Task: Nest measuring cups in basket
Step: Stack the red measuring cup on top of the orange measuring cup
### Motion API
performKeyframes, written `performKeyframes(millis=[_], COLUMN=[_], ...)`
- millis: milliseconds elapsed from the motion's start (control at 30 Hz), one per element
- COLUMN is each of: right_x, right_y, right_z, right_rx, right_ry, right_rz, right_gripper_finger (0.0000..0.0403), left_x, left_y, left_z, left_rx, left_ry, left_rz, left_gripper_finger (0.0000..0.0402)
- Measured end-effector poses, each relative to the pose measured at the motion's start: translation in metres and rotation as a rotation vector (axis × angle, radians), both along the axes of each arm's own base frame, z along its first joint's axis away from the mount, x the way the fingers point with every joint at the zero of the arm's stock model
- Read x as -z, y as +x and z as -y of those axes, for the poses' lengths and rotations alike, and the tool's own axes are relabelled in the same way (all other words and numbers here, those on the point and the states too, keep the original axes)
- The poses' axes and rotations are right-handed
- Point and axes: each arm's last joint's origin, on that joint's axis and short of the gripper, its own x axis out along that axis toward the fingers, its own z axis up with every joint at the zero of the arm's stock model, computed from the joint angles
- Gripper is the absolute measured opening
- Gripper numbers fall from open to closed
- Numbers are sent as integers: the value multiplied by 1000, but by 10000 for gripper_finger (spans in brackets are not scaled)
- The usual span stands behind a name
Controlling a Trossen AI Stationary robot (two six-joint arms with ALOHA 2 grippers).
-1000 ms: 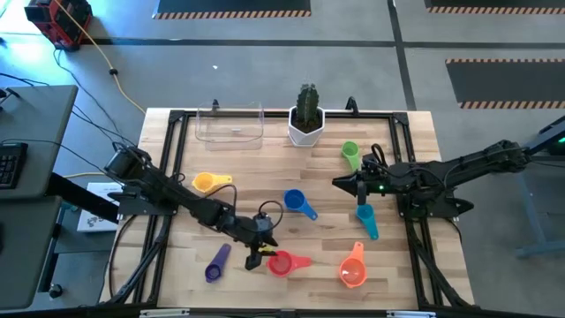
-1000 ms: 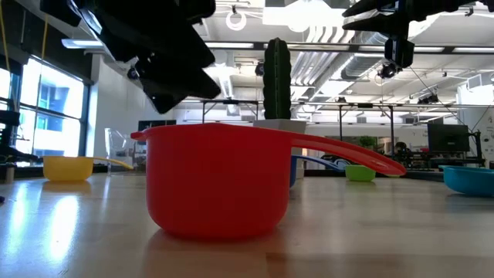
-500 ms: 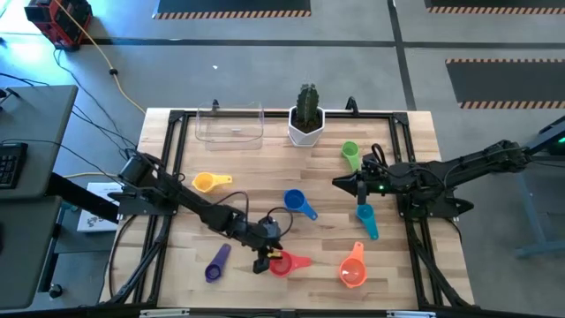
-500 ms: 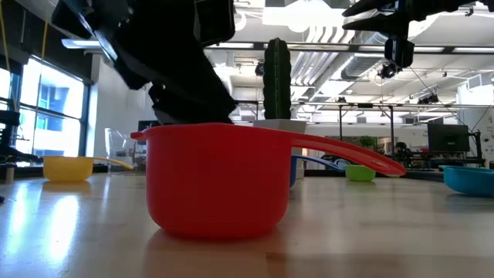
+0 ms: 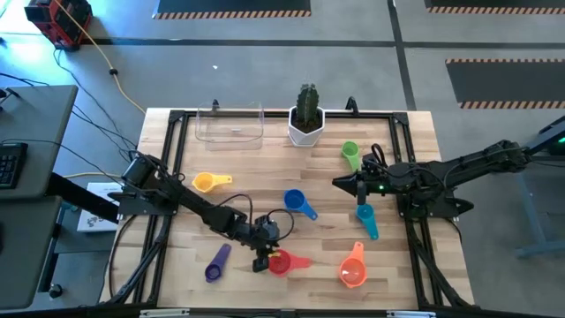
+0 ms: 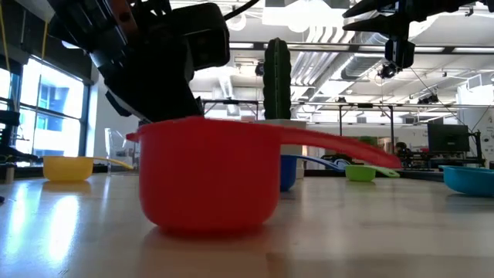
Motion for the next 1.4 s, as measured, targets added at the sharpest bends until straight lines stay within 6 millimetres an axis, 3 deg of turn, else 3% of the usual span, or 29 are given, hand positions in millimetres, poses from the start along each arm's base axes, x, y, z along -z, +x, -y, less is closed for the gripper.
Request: performKeyframes(millis=[167,500,767,1033,1400], right_x=[0,0,-2,-15,-19], right_y=[0,0,0,1,-4], right_z=[0,1,0,-8,-23], right_rx=[0,22,28,-21,-61], right_ry=[0,4,36,44,57], right_rz=[0,2,24,157,194], right_gripper_finger=[67,67,67,67,67], left_x=[0,1,1,-1,-25], left_y=[0,-1,-1,0,16], left_z=[0,0,0,0,2], left_rx=[0,26,22,1,29], left_ry=[3,29,24,16,106], left_rz=[-5,-1,0,-6,-8], left_gripper_finger=[107,9,5,5,4])
